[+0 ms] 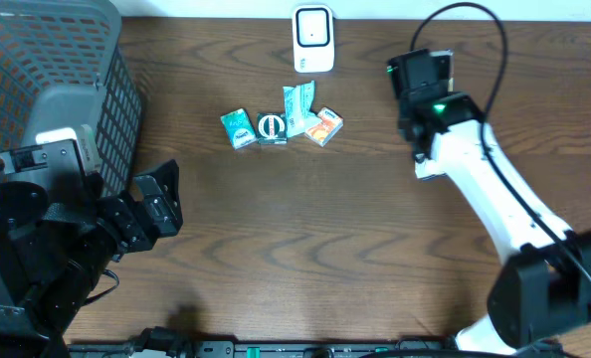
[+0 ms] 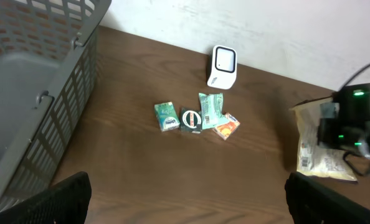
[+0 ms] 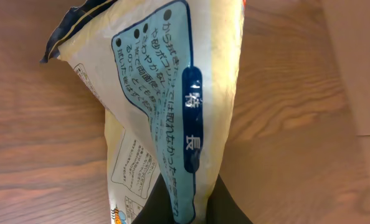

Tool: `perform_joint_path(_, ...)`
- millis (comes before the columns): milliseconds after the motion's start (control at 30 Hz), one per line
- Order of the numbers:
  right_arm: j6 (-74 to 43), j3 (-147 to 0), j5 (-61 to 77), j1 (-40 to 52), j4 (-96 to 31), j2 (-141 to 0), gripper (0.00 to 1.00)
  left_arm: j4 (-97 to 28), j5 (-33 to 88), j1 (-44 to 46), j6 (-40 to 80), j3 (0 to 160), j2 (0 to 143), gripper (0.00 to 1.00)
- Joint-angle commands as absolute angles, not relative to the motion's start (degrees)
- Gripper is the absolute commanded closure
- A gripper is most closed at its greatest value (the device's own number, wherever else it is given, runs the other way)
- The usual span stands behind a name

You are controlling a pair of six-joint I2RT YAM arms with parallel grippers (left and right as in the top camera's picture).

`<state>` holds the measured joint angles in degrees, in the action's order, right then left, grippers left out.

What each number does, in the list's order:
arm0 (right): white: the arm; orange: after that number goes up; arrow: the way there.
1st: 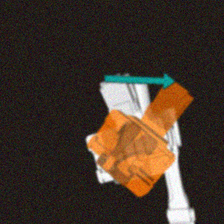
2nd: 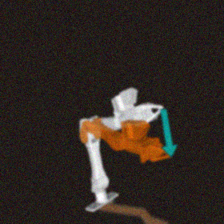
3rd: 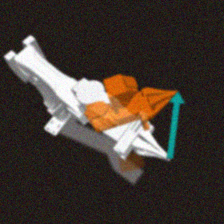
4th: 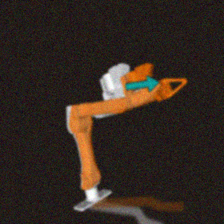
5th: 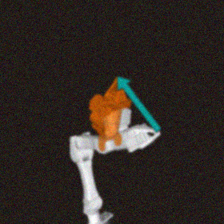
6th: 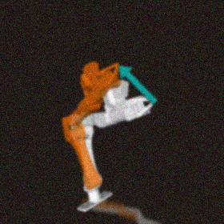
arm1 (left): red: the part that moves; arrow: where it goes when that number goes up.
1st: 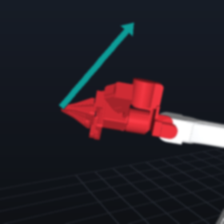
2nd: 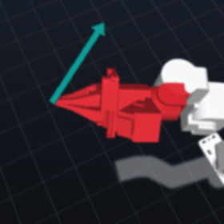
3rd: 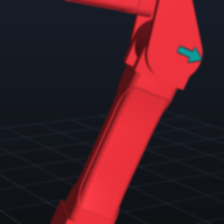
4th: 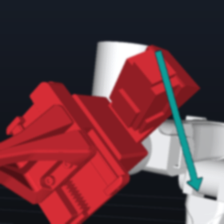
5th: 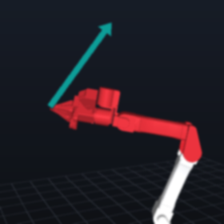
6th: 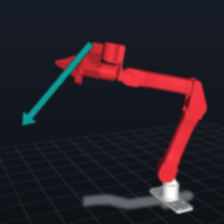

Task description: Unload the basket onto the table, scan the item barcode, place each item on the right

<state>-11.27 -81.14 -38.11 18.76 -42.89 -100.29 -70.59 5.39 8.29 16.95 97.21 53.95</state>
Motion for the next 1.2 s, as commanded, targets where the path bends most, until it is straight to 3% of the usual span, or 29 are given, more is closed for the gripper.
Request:
perform_joint_path(0,-10.2,-81.12,-48.66,20.82,-43.27,-106.69,0.99,-70.72,4.64,8.05,17.47,97.62,53.95,0.02)
perform_joint_path(100,-10.22,-81.14,-48.99,22.44,-44.51,-110.39,0.97,-70.72,4.64,8.05,17.47,97.62,53.95,0.02)
perform_joint_path(267,-10.22,-81.17,-48.14,27.46,-45.8,-112.36,0.78,-70.72,4.64,8.05,17.47,97.62,53.95,0.02)
perform_joint_path(433,-10.24,-81.58,-35.62,34.94,-48.82,-111.37,0.61,-70.72,4.64,8.05,17.47,97.62,53.95,0.02)
perform_joint_path(567,-12.53,-82.41,-24.88,38.59,-48.93,-110.74,0.61,-70.72,4.64,8.05,17.47,97.62,53.95,0.02)
perform_joint_path(633,-14.61,-84.03,-22.92,38.98,-49.78,-110.65,0.52,-70.72,4.64,8.05,17.47,97.62,53.95,0.02)
perform_joint_path(800,-15.81,-91.02,-22.96,35.97,-54.43,-110.56,0.41,-70.72,4.64,8.05,17.47,97.62,53.95,0.02)
perform_joint_path(933,-15.77,-93.89,-20.75,30.0,-54.83,-110.56,0.22,-70.72,4.64,8.05,17.47,97.62,53.95,0.02)
perform_joint_path(1167,-15.62,-91.26,-3.05,18.94,-54.57,-111.9,0.08,-70.72,4.64,8.05,17.47,97.62,53.95,0.02)
